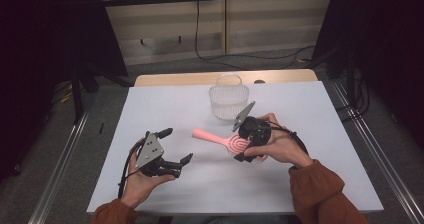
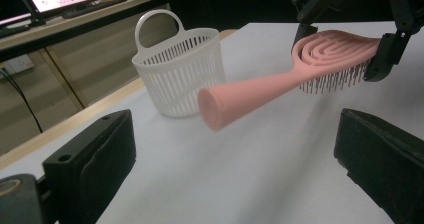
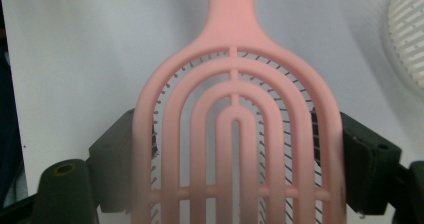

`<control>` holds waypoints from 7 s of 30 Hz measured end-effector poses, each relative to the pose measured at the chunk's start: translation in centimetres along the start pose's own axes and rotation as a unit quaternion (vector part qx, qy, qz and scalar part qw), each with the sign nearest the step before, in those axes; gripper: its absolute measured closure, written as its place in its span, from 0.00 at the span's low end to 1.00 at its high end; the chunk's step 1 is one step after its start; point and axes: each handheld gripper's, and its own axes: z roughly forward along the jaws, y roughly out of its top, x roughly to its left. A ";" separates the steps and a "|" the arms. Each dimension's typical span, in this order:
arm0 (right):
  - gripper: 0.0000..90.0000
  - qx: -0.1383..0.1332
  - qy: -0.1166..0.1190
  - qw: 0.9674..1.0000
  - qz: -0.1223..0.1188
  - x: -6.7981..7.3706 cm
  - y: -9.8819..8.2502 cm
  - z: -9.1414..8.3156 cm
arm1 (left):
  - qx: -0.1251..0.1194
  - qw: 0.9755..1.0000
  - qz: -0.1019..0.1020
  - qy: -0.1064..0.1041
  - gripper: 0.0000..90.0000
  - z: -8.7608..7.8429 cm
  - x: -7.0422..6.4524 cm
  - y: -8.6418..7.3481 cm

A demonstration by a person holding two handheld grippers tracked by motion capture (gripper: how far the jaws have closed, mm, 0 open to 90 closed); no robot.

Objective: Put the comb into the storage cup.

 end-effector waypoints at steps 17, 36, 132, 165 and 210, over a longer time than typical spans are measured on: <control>0.21 0.018 0.002 1.000 0.001 -0.1 1.1 0.0 | 0.023 0.994 0.108 -0.008 0.05 3.4 -0.5 1.5; 0.21 0.028 -0.001 1.000 -0.004 -0.6 2.2 0.2 | 0.050 0.969 0.240 0.035 0.06 5.7 -1.5 2.6; 0.21 0.041 0.035 0.998 0.031 -1.3 5.2 1.9 | 0.138 0.851 0.496 0.104 0.89 9.1 -6.5 0.2; 0.08 -0.005 0.002 1.000 0.015 -1.0 5.3 -0.3 | 0.139 0.888 0.423 0.117 0.90 8.8 -5.0 0.5; 0.06 -0.176 -0.064 0.979 0.086 -1.7 -1.9 -1.7 | 0.099 0.957 0.250 0.108 0.90 5.7 -0.9 1.6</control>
